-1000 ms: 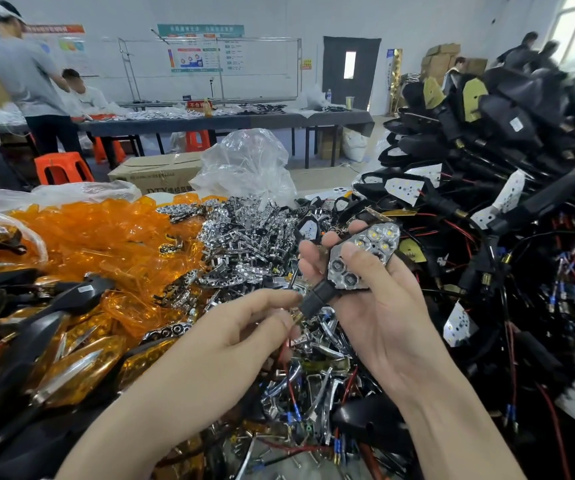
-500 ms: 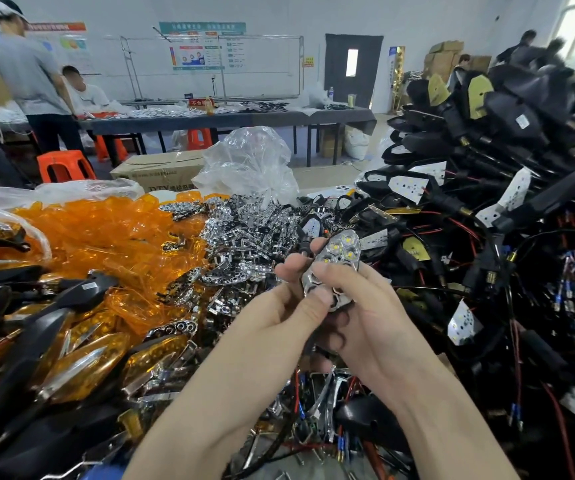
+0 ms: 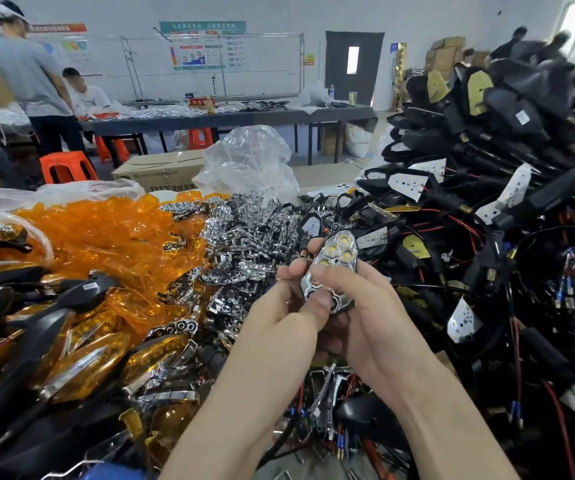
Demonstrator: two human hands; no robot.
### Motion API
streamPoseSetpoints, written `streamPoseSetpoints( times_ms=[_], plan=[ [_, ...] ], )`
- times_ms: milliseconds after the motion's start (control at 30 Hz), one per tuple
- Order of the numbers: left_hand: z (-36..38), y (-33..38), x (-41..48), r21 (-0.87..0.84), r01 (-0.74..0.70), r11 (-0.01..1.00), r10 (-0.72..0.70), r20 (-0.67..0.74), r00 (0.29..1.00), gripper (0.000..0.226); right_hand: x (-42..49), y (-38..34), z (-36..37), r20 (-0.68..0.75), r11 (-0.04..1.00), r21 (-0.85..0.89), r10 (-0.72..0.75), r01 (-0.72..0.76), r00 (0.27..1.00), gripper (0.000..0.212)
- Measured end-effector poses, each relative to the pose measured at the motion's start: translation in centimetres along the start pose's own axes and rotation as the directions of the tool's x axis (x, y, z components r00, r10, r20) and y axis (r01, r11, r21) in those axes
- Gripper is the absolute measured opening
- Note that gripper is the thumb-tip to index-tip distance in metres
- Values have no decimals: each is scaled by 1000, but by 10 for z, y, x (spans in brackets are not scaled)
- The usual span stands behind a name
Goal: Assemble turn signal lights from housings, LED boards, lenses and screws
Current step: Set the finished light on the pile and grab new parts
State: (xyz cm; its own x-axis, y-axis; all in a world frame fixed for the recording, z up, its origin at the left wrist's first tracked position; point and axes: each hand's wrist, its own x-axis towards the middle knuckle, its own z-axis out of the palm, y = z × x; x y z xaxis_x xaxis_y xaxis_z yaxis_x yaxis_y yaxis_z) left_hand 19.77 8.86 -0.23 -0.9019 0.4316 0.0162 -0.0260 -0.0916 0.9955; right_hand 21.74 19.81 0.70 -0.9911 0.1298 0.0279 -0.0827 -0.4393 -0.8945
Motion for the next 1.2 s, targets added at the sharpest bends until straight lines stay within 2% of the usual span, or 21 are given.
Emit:
streamPoseSetpoints(
  times_ms=[67,200,333,433,600,700,867,967,1033,1133,1200],
  plan=[
    [0,0,1,-14,27,1000,-27,25,999,14,1,1,0,-10,999,47,-8,9,1000,9],
    [0,1,2,-49,51,997,-47,88,995,12,4,1,-1,-38,990,135,-39,44,999,18],
    [-1,1,2,-54,83,995,-76,123,990,27,4,1,-2,-15,985,163,-50,52,999,18],
    [-5,-1,2,-38,73,997,-67,137,988,16,5,1,-1,-29,984,171,-45,49,999,16],
    [-5,1,-1,-31,45,999,-39,157,987,21,4,-2,-1,-76,983,172,-49,61,996,30],
    [-5,4,-3,-36,57,998,-51,151,987,32,3,-4,0,-93,978,186,-76,92,993,38],
    [-21,12,-13,120,73,990,-107,303,947,31,7,-5,-1,-136,962,196,-166,190,977,38],
    [-35,14,-16,237,95,967,-179,361,915,21,9,-7,-6,-204,932,228,-236,281,950,37],
    [-41,14,-16,320,92,943,-216,376,901,17,9,-9,-10,-246,919,223,-269,325,931,35],
    [-43,14,-16,365,74,928,-211,350,913,17,8,-11,-12,-297,893,241,-305,380,905,19],
    [-39,14,-16,420,45,906,-207,349,914,22,7,-12,-12,-328,874,257,-323,413,888,16]
  ],
)
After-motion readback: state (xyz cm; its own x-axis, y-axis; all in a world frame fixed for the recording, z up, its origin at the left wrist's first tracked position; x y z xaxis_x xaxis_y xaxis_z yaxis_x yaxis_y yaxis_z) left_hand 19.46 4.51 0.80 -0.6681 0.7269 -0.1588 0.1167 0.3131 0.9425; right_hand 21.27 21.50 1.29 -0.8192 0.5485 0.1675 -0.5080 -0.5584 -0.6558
